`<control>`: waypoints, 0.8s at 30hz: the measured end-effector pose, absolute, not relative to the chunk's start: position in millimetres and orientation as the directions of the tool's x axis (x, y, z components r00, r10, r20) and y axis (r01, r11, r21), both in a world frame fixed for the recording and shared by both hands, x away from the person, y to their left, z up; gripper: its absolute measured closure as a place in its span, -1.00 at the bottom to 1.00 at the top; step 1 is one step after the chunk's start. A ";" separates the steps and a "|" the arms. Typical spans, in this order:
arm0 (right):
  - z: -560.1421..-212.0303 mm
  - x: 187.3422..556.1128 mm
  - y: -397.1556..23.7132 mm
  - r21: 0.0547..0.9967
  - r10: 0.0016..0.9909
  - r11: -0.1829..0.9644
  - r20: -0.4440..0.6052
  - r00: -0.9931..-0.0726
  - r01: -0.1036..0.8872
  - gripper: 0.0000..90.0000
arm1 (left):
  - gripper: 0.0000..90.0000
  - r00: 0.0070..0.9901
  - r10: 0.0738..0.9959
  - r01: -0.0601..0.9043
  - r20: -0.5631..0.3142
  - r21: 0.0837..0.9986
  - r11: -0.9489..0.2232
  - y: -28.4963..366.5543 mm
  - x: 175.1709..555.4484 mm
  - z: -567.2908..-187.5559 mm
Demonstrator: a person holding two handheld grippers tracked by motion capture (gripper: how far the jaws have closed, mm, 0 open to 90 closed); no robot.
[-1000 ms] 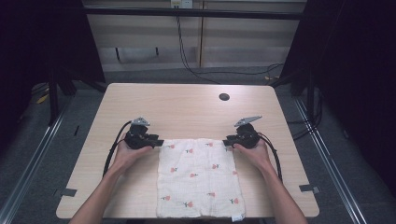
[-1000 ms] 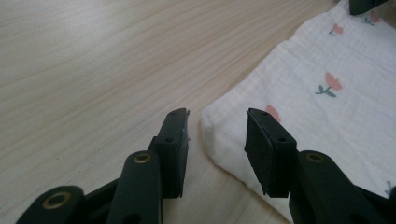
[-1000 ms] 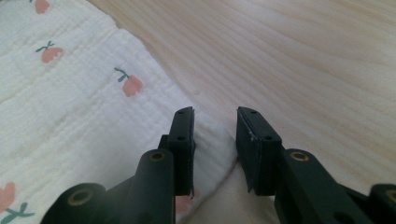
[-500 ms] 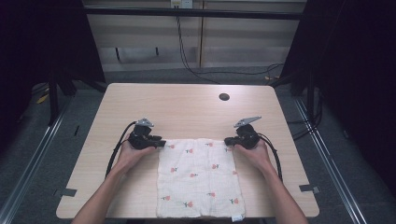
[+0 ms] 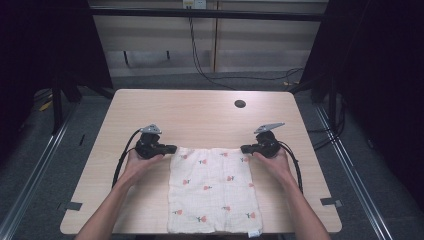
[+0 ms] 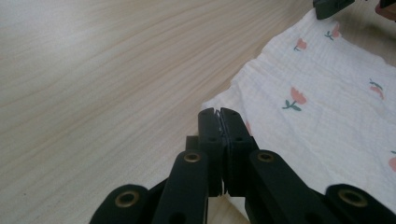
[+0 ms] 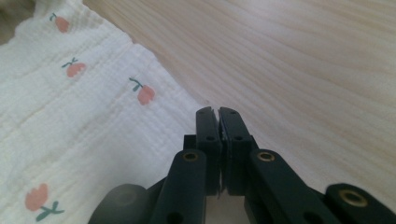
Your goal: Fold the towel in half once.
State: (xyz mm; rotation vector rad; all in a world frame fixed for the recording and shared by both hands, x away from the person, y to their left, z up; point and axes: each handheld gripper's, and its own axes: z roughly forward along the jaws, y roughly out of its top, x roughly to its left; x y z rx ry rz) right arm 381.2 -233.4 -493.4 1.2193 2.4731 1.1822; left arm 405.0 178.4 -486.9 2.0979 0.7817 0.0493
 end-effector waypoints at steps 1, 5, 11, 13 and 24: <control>-491.9 380.6 -234.7 0.707 0.722 0.364 0.197 -0.663 0.606 0.95 | 0.97 0.798 0.548 0.516 -0.251 0.755 -0.405 179.8 406.0 -483.8; -484.4 379.6 -241.0 0.726 0.722 0.329 0.218 -0.657 0.603 0.95 | 0.97 0.794 0.548 0.517 -0.262 0.766 -0.382 181.9 408.9 -479.2; -478.3 382.0 -246.5 0.744 0.723 0.311 0.219 -0.656 0.592 0.95 | 0.97 0.805 0.534 0.500 -0.258 0.780 -0.377 184.9 413.7 -469.3; -476.7 382.9 -246.3 0.748 0.719 0.310 0.220 -0.659 0.588 0.95 | 0.97 0.803 0.543 0.496 -0.247 0.782 -0.377 185.9 415.5 -464.8; -466.2 386.0 -250.0 0.773 0.725 0.282 0.216 -0.654 0.568 0.95 | 0.97 0.805 0.556 0.447 -0.204 0.826 -0.344 187.5 409.3 -446.2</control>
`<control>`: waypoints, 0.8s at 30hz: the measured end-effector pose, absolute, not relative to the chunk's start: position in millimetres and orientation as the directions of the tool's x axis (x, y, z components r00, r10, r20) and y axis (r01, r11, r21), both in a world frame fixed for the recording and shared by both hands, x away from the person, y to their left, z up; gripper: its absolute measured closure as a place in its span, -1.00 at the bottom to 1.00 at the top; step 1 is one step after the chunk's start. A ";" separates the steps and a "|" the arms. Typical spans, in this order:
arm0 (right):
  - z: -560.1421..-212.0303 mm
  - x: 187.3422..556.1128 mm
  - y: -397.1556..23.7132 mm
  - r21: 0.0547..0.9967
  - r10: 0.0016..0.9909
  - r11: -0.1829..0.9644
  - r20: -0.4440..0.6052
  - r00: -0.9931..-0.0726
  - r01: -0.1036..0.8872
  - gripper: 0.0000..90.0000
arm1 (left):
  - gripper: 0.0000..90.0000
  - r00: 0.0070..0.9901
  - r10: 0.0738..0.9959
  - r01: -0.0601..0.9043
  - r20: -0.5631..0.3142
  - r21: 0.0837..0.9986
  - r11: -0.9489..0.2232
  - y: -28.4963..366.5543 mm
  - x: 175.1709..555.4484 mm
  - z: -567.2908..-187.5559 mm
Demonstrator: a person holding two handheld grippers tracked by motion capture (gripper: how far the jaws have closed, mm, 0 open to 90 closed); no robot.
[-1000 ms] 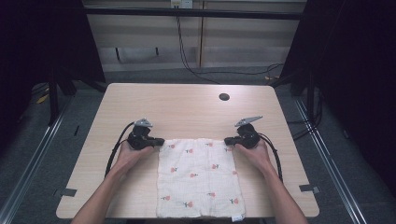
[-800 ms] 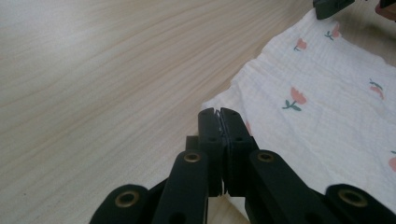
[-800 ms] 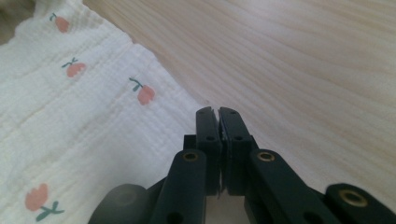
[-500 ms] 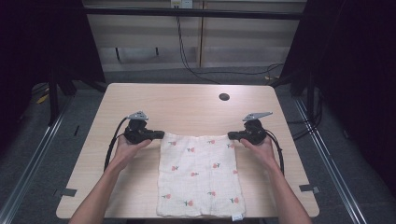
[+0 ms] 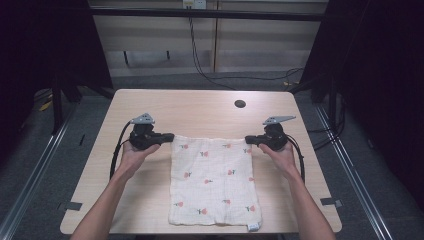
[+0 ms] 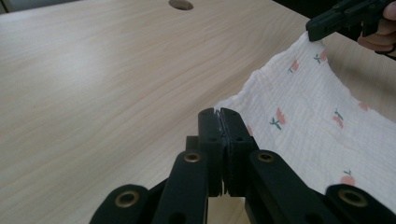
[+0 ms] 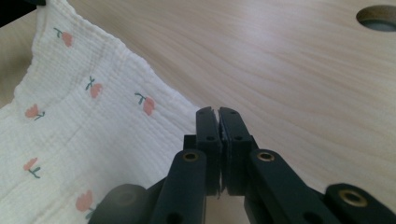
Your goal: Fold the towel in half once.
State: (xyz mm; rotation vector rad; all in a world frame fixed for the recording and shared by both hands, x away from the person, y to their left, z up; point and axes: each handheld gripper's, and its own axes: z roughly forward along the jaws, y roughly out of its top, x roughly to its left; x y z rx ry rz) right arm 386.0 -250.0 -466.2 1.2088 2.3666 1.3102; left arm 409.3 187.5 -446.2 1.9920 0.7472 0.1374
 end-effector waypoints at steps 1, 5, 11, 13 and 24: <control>-464.3 386.5 -249.0 0.777 0.729 0.281 0.209 -0.652 0.563 0.95 | 0.97 0.802 0.561 0.447 -0.205 0.829 -0.337 187.9 410.0 -443.8; -451.6 391.0 -246.5 0.797 0.728 0.274 0.193 -0.658 0.537 0.95 | 0.97 0.798 0.574 0.434 -0.185 0.836 -0.335 186.5 416.7 -434.0; -443.9 383.1 -249.8 0.829 0.724 0.257 0.175 -0.667 0.496 0.95 | 0.97 0.818 0.547 0.411 -0.176 0.844 -0.344 183.3 408.6 -431.8; -445.6 378.9 -251.3 0.826 0.721 0.261 0.178 -0.670 0.500 0.95 | 0.97 0.818 0.549 0.405 -0.170 0.849 -0.340 186.3 404.5 -432.6; -425.5 346.7 -251.9 0.847 0.673 0.297 0.142 -0.726 0.441 0.95 | 0.97 0.843 0.520 0.360 -0.134 0.859 -0.363 193.8 373.4 -424.1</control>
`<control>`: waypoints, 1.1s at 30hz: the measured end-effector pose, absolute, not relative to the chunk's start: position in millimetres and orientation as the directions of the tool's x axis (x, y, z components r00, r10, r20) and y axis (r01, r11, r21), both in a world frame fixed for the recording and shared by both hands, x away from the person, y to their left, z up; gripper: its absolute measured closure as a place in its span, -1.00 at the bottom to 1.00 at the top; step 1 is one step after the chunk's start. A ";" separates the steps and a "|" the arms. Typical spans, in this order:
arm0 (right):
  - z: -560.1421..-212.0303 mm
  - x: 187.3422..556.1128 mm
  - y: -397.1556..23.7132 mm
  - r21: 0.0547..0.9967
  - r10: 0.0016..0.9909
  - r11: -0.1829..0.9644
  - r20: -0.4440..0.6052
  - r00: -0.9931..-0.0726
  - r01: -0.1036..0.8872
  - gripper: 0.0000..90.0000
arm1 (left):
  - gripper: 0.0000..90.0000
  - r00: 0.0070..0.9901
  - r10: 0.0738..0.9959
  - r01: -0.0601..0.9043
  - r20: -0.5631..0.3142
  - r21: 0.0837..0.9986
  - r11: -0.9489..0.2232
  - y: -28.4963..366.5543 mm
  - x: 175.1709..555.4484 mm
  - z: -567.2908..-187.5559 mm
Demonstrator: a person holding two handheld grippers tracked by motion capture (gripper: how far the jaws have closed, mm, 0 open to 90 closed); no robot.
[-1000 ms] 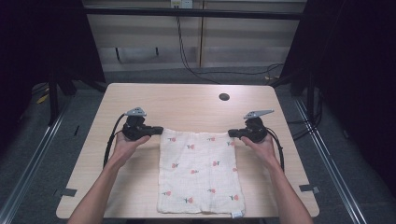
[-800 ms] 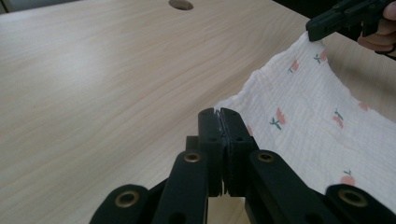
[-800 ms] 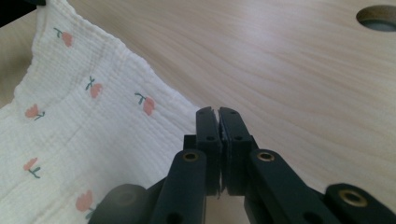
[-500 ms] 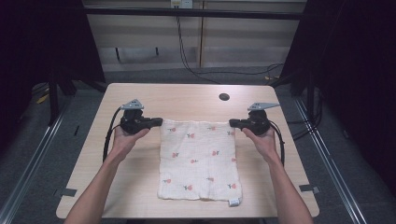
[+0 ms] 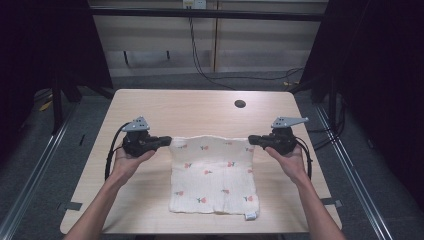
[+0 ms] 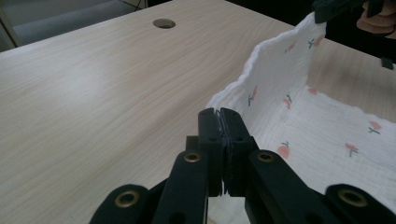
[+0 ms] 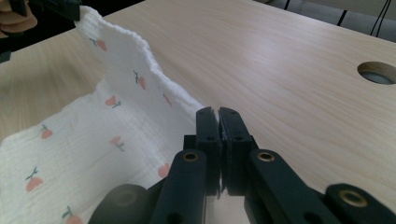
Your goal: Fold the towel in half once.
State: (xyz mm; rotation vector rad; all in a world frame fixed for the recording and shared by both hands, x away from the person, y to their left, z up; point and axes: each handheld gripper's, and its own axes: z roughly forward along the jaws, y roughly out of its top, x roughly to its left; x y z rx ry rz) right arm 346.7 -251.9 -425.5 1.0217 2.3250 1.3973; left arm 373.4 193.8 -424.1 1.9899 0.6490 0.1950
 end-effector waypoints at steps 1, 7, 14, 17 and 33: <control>-425.5 346.7 -251.9 0.847 0.673 0.297 0.142 -0.726 0.441 0.95 | 0.97 0.849 0.512 0.354 -0.132 0.861 -0.364 194.2 369.3 -421.8; -416.1 318.5 -249.3 0.868 0.646 0.288 0.136 -0.751 0.405 0.95 | 0.97 0.856 0.503 0.332 -0.123 0.876 -0.351 201.7 345.8 -418.3; -414.1 298.2 -253.1 0.862 0.630 0.306 0.135 -0.765 0.404 0.95 | 0.97 0.857 0.503 0.332 -0.112 0.866 -0.373 211.1 330.0 -417.9; -412.4 283.9 -252.9 0.865 0.627 0.319 0.115 -0.770 0.389 0.95 | 0.97 0.862 0.489 0.339 -0.132 0.868 -0.364 212.8 321.6 -418.6; -433.3 240.7 -253.5 0.829 0.611 0.368 0.126 -0.781 0.421 0.94 | 0.97 0.889 0.425 0.372 -0.172 0.813 -0.449 204.5 282.1 -440.2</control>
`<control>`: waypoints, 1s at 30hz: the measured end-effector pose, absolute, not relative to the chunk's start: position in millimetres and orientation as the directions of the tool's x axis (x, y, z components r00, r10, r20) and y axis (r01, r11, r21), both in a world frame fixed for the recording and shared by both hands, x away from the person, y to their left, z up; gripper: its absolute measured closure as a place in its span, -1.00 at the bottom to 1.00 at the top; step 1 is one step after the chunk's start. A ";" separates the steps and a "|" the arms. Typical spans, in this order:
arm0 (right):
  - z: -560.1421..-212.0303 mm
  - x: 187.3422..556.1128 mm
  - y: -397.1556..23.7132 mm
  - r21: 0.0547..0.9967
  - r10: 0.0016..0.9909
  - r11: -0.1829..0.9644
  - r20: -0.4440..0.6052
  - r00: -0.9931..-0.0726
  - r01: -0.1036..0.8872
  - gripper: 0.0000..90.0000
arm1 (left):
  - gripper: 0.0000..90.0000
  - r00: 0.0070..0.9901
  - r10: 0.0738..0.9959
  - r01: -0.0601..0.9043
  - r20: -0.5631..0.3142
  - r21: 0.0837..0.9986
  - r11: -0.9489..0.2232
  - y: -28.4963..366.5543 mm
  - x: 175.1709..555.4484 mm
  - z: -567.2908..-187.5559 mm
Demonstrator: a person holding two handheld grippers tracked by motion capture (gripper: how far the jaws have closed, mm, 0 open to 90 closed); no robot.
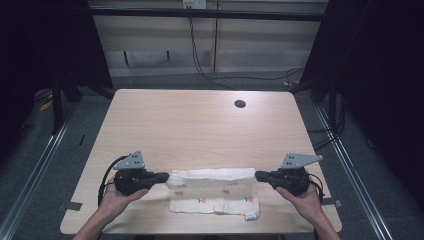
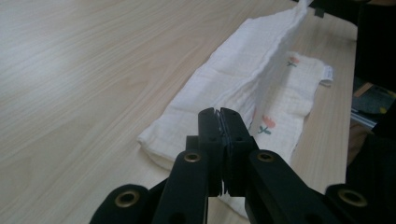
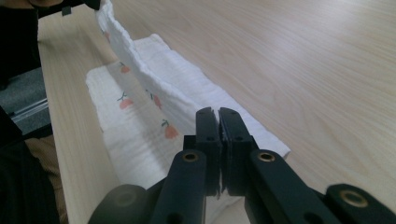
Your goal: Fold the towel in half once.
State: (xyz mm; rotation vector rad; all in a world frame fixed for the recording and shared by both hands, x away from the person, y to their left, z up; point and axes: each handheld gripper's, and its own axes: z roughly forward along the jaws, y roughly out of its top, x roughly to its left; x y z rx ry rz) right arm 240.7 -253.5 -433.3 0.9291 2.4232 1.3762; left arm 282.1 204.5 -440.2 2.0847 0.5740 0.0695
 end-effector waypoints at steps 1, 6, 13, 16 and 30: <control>-436.1 236.8 -251.8 0.822 0.607 0.378 0.128 -0.784 0.426 0.94 | 0.97 0.887 0.420 0.385 -0.192 0.810 -0.443 205.1 281.6 -442.7; -456.4 233.5 -249.7 0.776 0.609 0.412 0.154 -0.778 0.477 0.94 | 0.96 0.888 0.402 0.417 -0.223 0.757 -0.503 199.1 271.4 -466.3; -472.7 223.9 -243.1 0.734 0.591 0.456 0.174 -0.787 0.504 0.89 | 0.95 0.899 0.370 0.414 -0.233 0.728 -0.547 192.5 267.7 -475.1; -473.4 219.2 -246.9 0.732 0.604 0.449 0.173 -0.778 0.511 0.85 | 0.90 0.907 0.355 0.402 -0.227 0.718 -0.568 190.8 264.1 -476.9; -468.0 243.6 -243.0 0.737 0.671 0.416 0.147 -0.727 0.532 0.40 | 0.32 0.902 0.353 0.411 -0.248 0.742 -0.529 178.8 290.8 -471.1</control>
